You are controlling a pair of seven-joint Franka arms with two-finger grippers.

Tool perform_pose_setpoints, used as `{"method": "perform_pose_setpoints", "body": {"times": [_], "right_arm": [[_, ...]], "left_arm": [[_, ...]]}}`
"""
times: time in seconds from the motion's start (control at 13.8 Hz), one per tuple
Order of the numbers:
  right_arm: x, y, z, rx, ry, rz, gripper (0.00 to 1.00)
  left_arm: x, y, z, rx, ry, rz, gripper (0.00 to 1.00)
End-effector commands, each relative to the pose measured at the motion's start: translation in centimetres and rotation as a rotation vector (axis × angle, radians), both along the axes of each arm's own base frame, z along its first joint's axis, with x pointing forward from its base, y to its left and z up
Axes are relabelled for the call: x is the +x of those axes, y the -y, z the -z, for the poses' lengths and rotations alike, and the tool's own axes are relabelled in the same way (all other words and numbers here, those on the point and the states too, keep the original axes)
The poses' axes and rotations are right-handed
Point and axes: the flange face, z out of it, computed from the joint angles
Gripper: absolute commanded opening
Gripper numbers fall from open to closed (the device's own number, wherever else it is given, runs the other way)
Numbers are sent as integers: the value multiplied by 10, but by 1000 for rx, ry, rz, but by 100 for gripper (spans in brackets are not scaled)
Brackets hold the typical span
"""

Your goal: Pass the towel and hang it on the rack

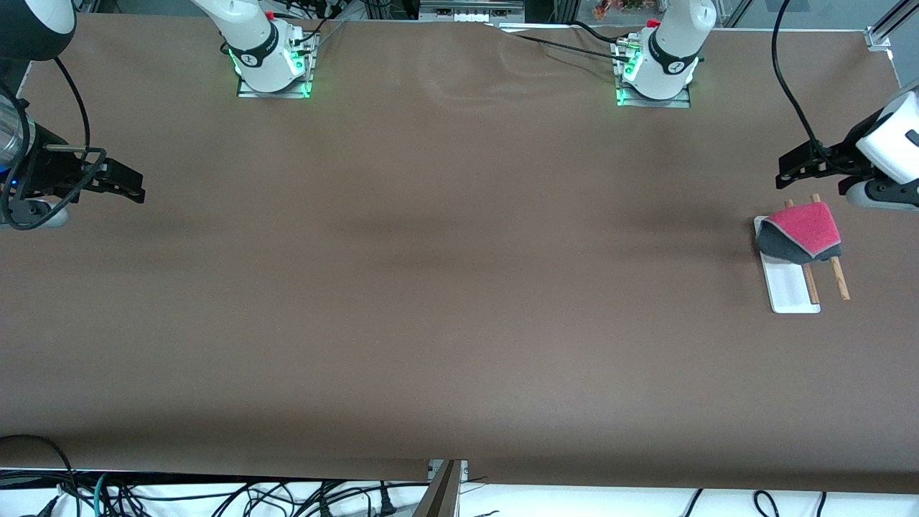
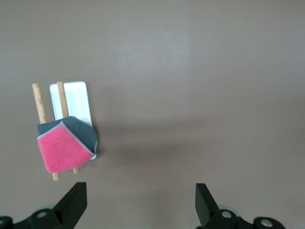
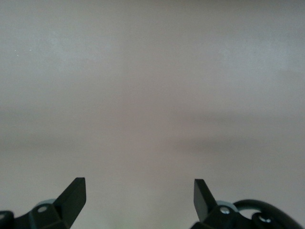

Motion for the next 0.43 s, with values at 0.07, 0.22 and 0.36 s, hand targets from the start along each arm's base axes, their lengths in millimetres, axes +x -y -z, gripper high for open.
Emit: {"method": "perform_pose_setpoints", "body": {"times": [0.07,0.22,0.36], "right_arm": [[1,0,-3,16,5,-7,100],[2,1,-4,18,8,-5,100],[1,-2,-3,16,3,-10,100]], "left_arm": [[-6,-6,1,19,13,-8,100],[-6,-5,2,18,12,-5,100],[-6,-5,2,18,12,-5,100]]}}
